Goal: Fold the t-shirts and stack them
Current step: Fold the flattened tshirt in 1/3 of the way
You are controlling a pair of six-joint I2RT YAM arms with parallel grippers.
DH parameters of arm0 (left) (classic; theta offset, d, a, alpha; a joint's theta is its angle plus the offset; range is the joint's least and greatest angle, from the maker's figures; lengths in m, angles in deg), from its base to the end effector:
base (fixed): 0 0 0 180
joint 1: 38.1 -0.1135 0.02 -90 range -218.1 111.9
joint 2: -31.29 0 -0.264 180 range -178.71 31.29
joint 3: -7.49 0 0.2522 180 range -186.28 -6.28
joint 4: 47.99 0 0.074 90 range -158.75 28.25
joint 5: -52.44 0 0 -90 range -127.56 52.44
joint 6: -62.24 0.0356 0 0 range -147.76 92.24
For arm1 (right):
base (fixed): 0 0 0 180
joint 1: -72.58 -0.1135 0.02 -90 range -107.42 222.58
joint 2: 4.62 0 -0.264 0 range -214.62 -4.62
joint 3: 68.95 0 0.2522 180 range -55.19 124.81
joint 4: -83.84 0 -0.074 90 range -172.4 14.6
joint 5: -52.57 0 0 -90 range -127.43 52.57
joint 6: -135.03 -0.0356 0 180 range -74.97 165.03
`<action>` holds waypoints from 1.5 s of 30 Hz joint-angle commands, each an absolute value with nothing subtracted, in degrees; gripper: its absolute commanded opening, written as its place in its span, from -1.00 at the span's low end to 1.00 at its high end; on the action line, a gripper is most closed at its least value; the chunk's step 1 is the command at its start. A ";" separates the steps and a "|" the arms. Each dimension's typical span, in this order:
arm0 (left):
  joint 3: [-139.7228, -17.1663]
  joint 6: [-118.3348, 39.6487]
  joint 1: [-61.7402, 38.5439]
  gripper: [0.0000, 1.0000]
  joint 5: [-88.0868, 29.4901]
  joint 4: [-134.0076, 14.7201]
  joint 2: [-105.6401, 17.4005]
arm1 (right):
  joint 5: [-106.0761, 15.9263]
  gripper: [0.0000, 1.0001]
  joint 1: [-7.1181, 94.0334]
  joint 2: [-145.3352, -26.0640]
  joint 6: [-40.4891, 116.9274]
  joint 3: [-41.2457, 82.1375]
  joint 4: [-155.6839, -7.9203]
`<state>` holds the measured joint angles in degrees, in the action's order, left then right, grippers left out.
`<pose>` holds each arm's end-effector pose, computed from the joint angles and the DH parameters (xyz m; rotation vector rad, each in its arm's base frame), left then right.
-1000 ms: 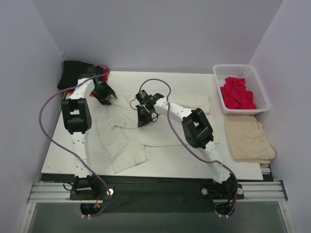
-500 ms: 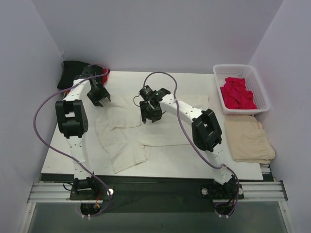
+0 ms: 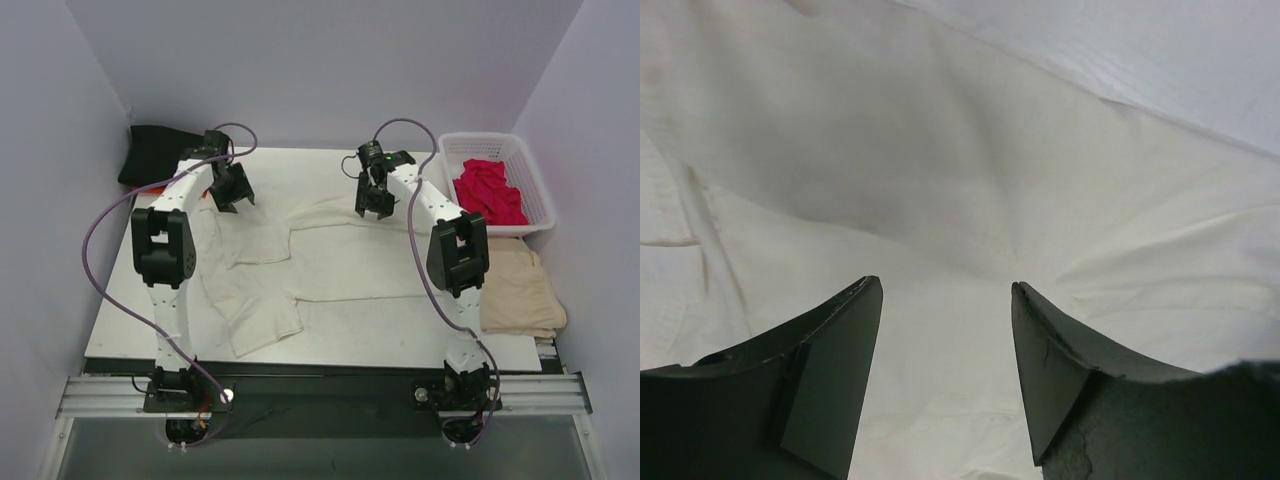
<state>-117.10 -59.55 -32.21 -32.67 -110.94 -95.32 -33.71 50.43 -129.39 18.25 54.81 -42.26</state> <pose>0.4730 -0.0518 0.2173 -0.5885 2.6752 -0.3070 0.4507 0.1810 0.2363 0.1290 2.5430 0.2581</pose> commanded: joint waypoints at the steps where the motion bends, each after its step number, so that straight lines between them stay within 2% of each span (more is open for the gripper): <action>1: -117.90 -57.65 -30.28 0.31 -31.76 -110.62 -95.36 | -30.93 -0.13 47.97 -130.21 19.11 56.61 -38.36; 18: -116.84 -55.01 -20.17 0.28 -31.50 -107.80 -97.91 | -27.06 -0.19 58.25 -125.73 14.01 45.80 -38.36; 32: -123.08 -57.73 -15.95 0.28 -31.23 -108.86 -102.04 | -27.59 -0.22 61.77 -125.12 13.92 44.48 -38.28; 39: -123.53 -56.33 -13.84 0.28 -40.08 -111.40 -102.84 | -26.63 -0.23 63.97 -124.68 14.10 43.60 -38.28; 45: -116.42 -54.40 -13.05 0.28 -50.02 -111.40 -102.48 | -26.53 -0.24 65.82 -124.77 13.75 43.95 -38.36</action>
